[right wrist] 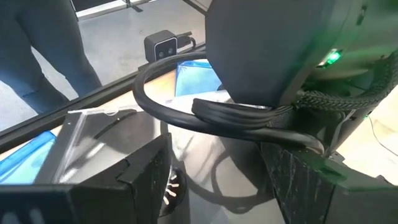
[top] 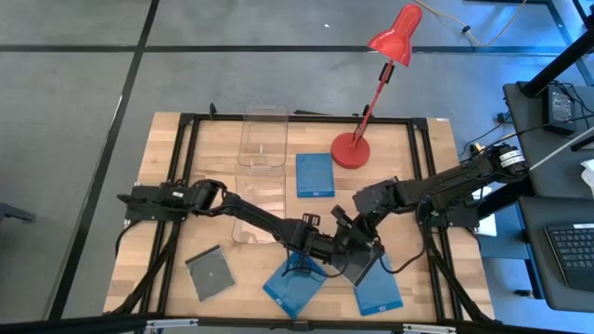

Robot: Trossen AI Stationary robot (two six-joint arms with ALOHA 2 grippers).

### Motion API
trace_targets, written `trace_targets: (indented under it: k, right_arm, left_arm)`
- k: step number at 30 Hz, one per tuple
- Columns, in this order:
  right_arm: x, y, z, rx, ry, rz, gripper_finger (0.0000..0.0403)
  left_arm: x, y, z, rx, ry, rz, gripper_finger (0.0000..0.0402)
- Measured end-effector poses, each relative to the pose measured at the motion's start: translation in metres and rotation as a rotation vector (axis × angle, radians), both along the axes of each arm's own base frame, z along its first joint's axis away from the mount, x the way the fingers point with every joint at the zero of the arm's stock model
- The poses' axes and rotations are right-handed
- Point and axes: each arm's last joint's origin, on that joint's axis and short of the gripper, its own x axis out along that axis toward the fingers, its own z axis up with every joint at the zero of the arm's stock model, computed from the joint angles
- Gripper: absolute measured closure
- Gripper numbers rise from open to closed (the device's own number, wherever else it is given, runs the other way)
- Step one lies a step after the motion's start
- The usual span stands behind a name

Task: Pick & place jewel cases by type
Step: Put the middle black cd case into the bottom transparent bin

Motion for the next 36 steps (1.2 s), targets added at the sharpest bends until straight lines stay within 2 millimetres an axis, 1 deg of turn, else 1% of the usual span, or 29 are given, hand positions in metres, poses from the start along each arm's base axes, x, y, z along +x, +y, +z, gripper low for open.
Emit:
trace_targets:
  k: [7,12,21,36]
  right_arm:
    - [-0.002,0.007,0.0,-0.023,-0.005,-0.005,0.0148]
    - [-0.002,0.01,-0.001,-0.038,-0.009,-0.013,0.0148]
    - [-0.003,0.011,-0.001,-0.053,-0.016,-0.024,0.0148]
    - [-0.003,0.011,-0.002,-0.03,0.006,-0.041,0.0148]
  left_arm:
    - [0.003,-0.002,0.001,-0.017,-0.034,-0.007,0.0397]
    - [0.005,-0.005,0.001,-0.092,-0.046,-0.024,0.0397]
    - [0.006,-0.002,0.002,-0.007,-0.074,0.011,0.0399]
    - [0.003,-0.001,0.001,0.007,-0.047,0.03,0.0399]
